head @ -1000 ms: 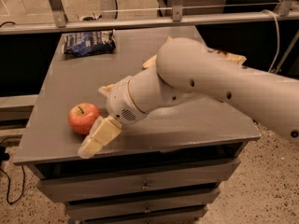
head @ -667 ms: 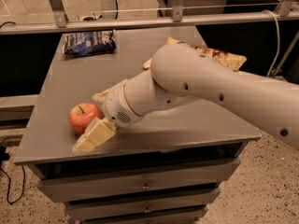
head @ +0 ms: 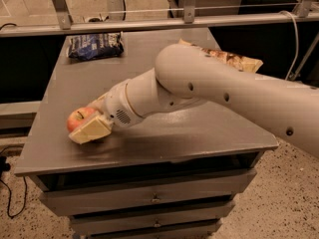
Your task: Move apple near blue chip bag
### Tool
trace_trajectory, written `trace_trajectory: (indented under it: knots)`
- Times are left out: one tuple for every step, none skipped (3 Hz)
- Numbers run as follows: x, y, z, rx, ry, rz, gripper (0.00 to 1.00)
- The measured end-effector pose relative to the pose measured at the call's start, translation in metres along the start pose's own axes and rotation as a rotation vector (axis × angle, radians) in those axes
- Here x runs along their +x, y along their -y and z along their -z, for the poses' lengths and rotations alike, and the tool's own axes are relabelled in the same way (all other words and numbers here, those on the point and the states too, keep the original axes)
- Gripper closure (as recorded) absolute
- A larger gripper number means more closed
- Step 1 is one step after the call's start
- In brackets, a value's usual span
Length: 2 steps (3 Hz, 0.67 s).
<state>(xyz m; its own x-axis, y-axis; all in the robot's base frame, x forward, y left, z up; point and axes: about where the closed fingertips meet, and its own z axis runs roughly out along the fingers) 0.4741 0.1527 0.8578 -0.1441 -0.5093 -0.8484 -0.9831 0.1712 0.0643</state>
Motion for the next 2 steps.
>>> trace_trajectory:
  knots:
    - [-0.010,0.030,0.030,0.071,0.023,-0.012,0.85]
    - [-0.021,0.069,0.115,0.192,0.008,0.044,1.00]
